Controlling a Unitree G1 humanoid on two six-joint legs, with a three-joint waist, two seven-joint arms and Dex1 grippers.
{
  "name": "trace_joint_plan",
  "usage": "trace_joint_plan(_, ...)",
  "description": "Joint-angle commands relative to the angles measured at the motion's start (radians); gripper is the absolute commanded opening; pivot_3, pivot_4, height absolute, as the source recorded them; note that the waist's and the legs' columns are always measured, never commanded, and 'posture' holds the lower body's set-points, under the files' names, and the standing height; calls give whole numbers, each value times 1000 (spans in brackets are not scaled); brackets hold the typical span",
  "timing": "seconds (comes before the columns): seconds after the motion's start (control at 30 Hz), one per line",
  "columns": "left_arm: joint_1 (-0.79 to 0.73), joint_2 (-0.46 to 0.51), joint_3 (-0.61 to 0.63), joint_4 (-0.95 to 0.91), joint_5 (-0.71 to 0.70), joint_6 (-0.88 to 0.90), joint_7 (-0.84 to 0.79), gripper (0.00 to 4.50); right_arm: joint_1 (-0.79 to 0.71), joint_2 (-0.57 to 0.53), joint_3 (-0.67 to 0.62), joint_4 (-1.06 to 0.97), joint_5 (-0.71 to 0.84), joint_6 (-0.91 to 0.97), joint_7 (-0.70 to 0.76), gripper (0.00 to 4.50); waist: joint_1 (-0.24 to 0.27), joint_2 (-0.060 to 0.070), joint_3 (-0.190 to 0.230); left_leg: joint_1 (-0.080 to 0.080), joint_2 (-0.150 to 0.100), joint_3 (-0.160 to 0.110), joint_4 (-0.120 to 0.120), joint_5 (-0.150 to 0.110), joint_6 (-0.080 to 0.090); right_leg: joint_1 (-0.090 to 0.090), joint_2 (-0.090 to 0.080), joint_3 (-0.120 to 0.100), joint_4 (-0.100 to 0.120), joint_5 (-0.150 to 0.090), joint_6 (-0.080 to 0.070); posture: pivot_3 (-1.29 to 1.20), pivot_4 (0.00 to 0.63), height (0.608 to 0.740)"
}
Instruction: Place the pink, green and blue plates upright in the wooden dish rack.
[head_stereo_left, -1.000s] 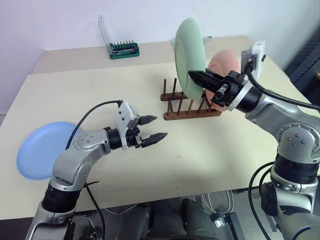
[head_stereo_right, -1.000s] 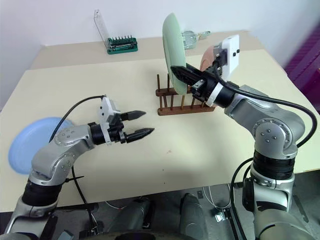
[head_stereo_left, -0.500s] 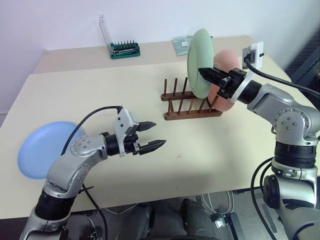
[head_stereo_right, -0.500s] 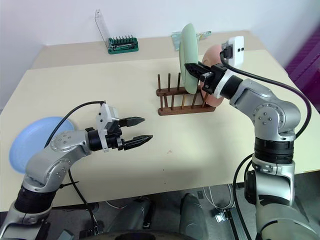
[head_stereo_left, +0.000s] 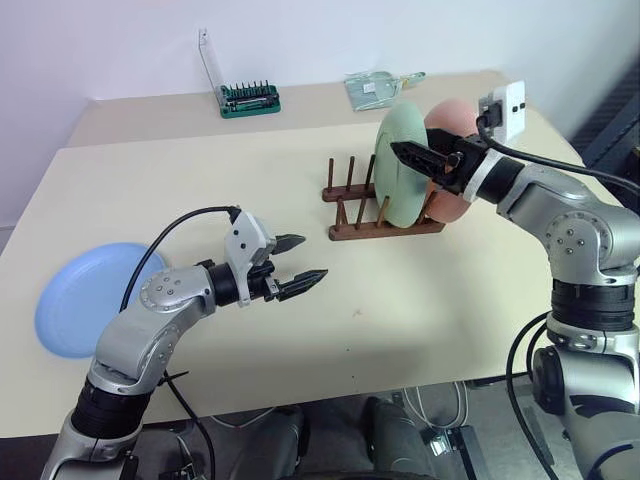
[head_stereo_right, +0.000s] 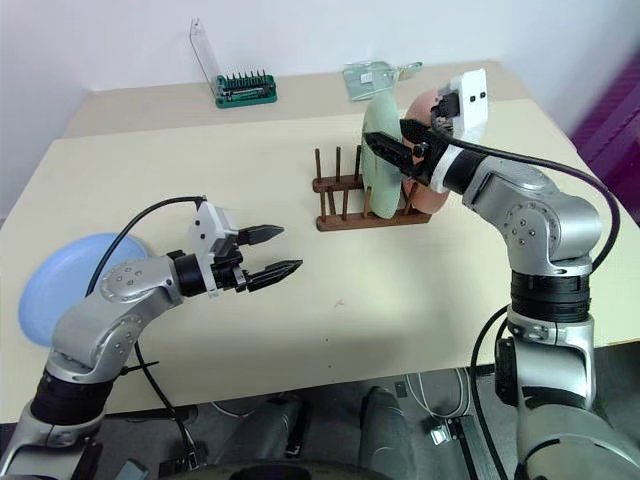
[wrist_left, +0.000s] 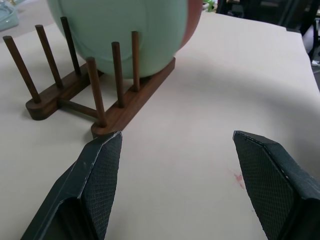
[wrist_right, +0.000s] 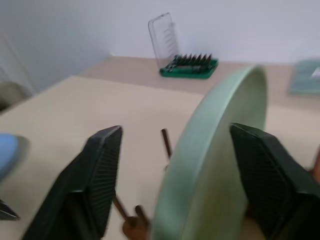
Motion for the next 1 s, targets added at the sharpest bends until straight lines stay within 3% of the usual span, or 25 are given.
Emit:
trace_joint_plan(0.03, -14, -7, 8, -4, 2, -25, 3, 3651, -17, -73, 43, -76, -116, -129, 65, 3467, 1, 0, 0, 0, 0, 0, 0, 0, 0, 0, 0, 0, 0, 0, 0, 0, 150, 740)
trace_joint_plan(0.2, -22, -50, 74, 31, 20, -34, 101, 3651, -41, -169, 123, -126, -307, -373, 157, 3467, 0, 0, 0, 0, 0, 0, 0, 0, 0, 0, 0, 0, 0, 0, 0, 0, 150, 740)
trace_joint_plan(0.23, -30, -70, 109, 55, 36, -23, 167, 3651, -55, -170, 140, -143, -317, -390, 177, 3467, 0, 0, 0, 0, 0, 0, 0, 0, 0, 0, 0, 0, 0, 0, 0, 0, 150, 740)
trace_joint_plan(0.33, -68, -160, 263, 108, 72, 3, 417, 4474, -57, -157, 235, -197, -377, -451, 245, 3531, -3, 0, 0, 1, 1, 1, 0, 0, -1, 0, 1, 0, 0, 0, 0, 0, 150, 740)
trace_joint_plan(0.43, -124, -259, 392, 108, 141, 24, 689, 4474, -29, -128, 285, -204, -403, -481, 281, 3531, 0, 0, 0, 0, 2, 1, 0, -1, -2, -1, 1, -1, 0, 0, 0, 0, 150, 740)
trace_joint_plan(0.57, -108, -360, 610, -43, 251, 92, 1025, 4474, -8, -60, 331, -153, -443, -524, 289, 3531, 0, -2, -1, 0, 2, 1, 2, -2, -1, 1, 1, -1, -1, 0, 0, 0, 150, 740)
trace_joint_plan(0.77, -11, -430, 793, -286, 255, 198, 1165, 4474, -21, -5, 357, -43, -485, -601, 333, 3531, 4, -2, -1, 0, 2, 1, 3, -2, -2, 1, 2, -1, 0, 0, 0, 0, 150, 740)
trace_joint_plan(0.9, 105, -599, 905, -410, 218, 302, 1239, 4474, -39, 29, 365, 31, -510, -649, 361, 3531, 2, -3, -1, 1, 2, 1, 4, -2, -2, 2, 2, -1, 0, 0, 0, 0, 150, 740)
trace_joint_plan(1.0, 171, -678, 916, -427, 210, 339, 1248, 4474, -41, 41, 374, 71, -539, -687, 373, 3531, 3, -6, 0, 1, 3, 1, 4, -3, -2, 0, 4, -1, 1, 0, 0, 0, 150, 740)
